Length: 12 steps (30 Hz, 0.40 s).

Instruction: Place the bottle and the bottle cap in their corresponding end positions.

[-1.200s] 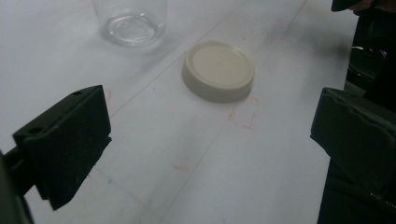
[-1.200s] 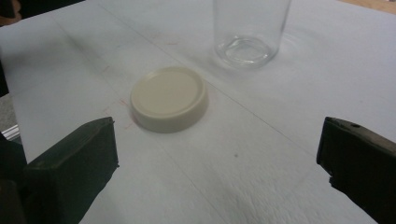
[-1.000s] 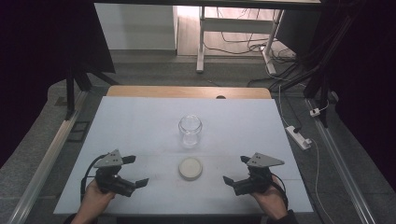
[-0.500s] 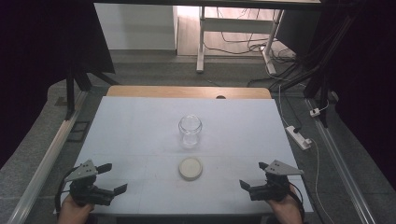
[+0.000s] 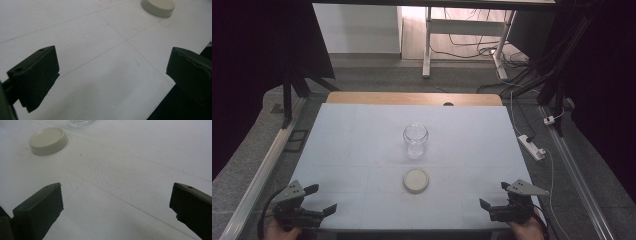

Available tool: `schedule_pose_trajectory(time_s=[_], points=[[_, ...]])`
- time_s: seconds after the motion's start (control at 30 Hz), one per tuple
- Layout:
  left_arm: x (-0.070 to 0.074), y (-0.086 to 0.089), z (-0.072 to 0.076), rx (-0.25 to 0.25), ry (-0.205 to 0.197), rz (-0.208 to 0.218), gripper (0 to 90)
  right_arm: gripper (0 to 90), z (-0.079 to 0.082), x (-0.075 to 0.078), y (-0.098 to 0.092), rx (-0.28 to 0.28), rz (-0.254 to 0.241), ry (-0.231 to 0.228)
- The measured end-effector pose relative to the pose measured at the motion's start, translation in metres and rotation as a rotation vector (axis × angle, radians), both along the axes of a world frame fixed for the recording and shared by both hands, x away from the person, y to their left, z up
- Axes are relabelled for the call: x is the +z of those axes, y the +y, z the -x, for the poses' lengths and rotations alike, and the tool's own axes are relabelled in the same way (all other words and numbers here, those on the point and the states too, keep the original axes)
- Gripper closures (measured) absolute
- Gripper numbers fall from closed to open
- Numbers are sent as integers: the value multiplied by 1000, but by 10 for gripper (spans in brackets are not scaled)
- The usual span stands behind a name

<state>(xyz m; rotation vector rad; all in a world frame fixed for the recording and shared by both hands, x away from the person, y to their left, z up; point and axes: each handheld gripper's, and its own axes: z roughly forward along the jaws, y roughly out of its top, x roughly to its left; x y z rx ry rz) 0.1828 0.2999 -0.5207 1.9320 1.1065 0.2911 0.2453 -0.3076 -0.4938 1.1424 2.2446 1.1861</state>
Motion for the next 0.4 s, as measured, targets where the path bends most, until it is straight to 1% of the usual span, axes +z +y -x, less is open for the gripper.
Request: schedule_pose_trajectory(time_s=[0.1,0.17,0.27,0.33,0.4], points=[[-2,3,2,15,12,-17,0,0,3,-1,-4,-7,3,7],[-2,6,4,29,10,-10,0,0,5,-1,-6,-13,3,12],[-3,9,6,48,22,-5,0,0,7,-1,-8,-23,-3,11],[-3,11,5,50,29,4,0,0,7,-1,-10,-27,-15,12],[-3,10,4,47,30,1,0,0,7,-1,-10,-29,-13,15]])
